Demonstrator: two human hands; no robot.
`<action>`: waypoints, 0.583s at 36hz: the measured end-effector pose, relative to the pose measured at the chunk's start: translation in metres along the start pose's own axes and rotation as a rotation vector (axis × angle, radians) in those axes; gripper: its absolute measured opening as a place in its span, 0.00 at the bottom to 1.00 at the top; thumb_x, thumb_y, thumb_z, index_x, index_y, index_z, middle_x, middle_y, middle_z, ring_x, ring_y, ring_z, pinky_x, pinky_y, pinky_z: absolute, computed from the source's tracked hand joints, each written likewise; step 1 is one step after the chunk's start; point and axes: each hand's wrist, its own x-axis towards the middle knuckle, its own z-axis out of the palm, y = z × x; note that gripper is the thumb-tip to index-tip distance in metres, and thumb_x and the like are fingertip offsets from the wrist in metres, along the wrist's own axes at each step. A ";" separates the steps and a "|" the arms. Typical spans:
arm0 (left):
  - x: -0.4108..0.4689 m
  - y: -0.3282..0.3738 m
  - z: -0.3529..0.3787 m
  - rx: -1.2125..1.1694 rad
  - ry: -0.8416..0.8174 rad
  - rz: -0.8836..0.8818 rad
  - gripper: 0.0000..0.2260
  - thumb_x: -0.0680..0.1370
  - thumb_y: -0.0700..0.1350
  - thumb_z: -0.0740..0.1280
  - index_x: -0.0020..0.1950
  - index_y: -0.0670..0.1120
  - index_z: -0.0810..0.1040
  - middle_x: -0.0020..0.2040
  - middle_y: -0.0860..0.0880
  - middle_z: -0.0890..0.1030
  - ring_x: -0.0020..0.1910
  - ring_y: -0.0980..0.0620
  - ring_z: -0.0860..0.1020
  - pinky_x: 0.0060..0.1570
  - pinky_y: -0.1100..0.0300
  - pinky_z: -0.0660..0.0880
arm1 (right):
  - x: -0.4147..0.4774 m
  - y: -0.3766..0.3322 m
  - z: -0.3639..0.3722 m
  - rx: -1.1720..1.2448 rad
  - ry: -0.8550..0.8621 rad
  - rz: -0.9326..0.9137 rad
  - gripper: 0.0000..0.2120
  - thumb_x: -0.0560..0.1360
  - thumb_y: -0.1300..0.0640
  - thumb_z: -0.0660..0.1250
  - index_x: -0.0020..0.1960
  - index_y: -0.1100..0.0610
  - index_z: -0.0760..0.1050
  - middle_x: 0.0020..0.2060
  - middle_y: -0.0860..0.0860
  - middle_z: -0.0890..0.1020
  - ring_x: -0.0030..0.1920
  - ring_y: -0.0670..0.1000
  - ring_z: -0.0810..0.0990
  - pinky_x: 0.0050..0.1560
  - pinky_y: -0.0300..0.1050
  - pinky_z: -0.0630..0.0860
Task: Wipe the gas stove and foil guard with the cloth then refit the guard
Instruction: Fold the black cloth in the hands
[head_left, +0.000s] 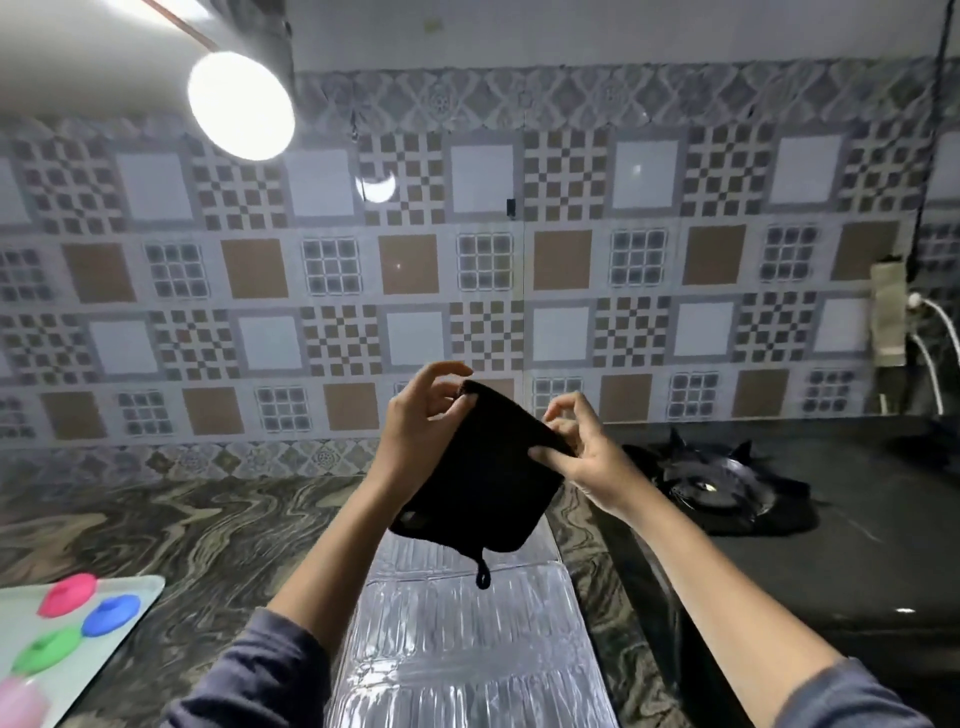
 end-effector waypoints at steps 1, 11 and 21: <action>0.006 -0.001 0.001 -0.027 -0.009 -0.013 0.12 0.75 0.37 0.68 0.47 0.55 0.76 0.44 0.45 0.83 0.42 0.53 0.81 0.44 0.61 0.78 | 0.007 0.000 -0.004 -0.024 0.024 -0.035 0.16 0.73 0.65 0.67 0.45 0.46 0.66 0.38 0.54 0.77 0.41 0.52 0.75 0.44 0.47 0.71; 0.083 -0.005 0.028 0.099 0.025 0.076 0.17 0.75 0.30 0.63 0.39 0.52 0.79 0.43 0.53 0.82 0.43 0.59 0.81 0.48 0.68 0.75 | 0.095 -0.007 -0.060 -0.301 0.151 -0.257 0.11 0.71 0.69 0.67 0.41 0.54 0.81 0.41 0.49 0.81 0.45 0.45 0.79 0.50 0.31 0.73; 0.178 -0.030 0.057 0.339 0.019 0.112 0.11 0.77 0.33 0.61 0.49 0.42 0.82 0.50 0.49 0.78 0.51 0.51 0.78 0.49 0.75 0.72 | 0.189 -0.001 -0.100 -0.583 0.157 -0.340 0.10 0.74 0.67 0.65 0.52 0.57 0.79 0.49 0.51 0.78 0.48 0.49 0.77 0.50 0.29 0.67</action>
